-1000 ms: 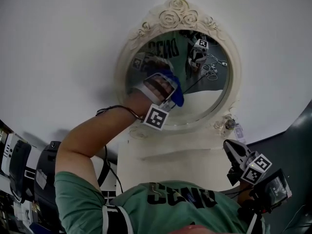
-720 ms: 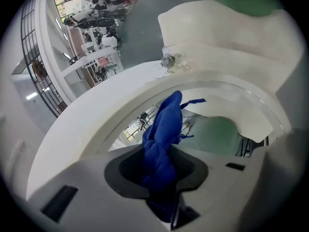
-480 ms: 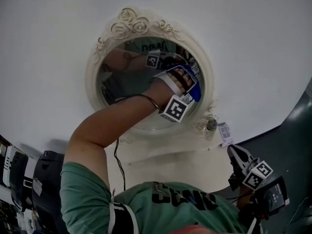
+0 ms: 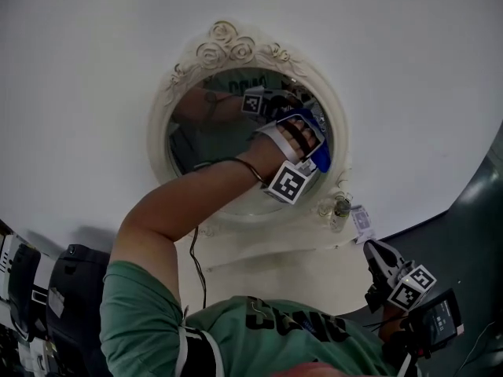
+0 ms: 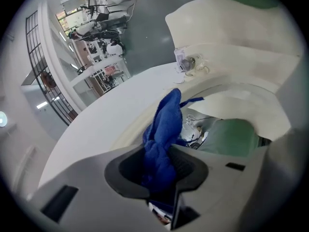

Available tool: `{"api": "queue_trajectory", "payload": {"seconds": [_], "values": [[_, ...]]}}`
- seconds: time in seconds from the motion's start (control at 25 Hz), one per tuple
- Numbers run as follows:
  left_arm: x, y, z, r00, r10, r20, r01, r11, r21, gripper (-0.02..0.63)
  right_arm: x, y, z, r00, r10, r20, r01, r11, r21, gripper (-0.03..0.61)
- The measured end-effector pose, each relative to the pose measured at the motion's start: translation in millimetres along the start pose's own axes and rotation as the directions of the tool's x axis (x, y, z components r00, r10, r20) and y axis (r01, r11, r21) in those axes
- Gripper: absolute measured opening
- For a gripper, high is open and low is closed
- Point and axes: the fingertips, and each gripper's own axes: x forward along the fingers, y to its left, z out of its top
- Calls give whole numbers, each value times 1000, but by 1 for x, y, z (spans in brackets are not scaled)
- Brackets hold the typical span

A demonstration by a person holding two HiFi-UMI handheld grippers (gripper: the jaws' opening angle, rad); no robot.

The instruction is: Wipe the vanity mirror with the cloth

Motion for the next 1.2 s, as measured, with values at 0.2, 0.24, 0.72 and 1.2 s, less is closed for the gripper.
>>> {"api": "queue_trajectory", "payload": {"seconds": [0.2, 0.24, 0.72, 1.2], "values": [[-84, -54, -35, 1000, -9, -29, 8, 999, -34, 114, 34, 39, -9, 999, 36, -34, -37, 999, -26, 12], [-101, -70, -46, 999, -20, -44, 18, 999, -36, 114, 44, 48, -11, 998, 47, -44, -49, 998, -34, 12], [-213, -244, -130, 963, -224, -151, 205, 970, -130, 114, 132, 146, -50, 977, 173, -126, -183, 981, -70, 12], [-154, -198, -99, 978, -189, -92, 176, 975, -139, 114, 103, 98, -40, 988, 108, -108, -115, 992, -56, 12]]}}
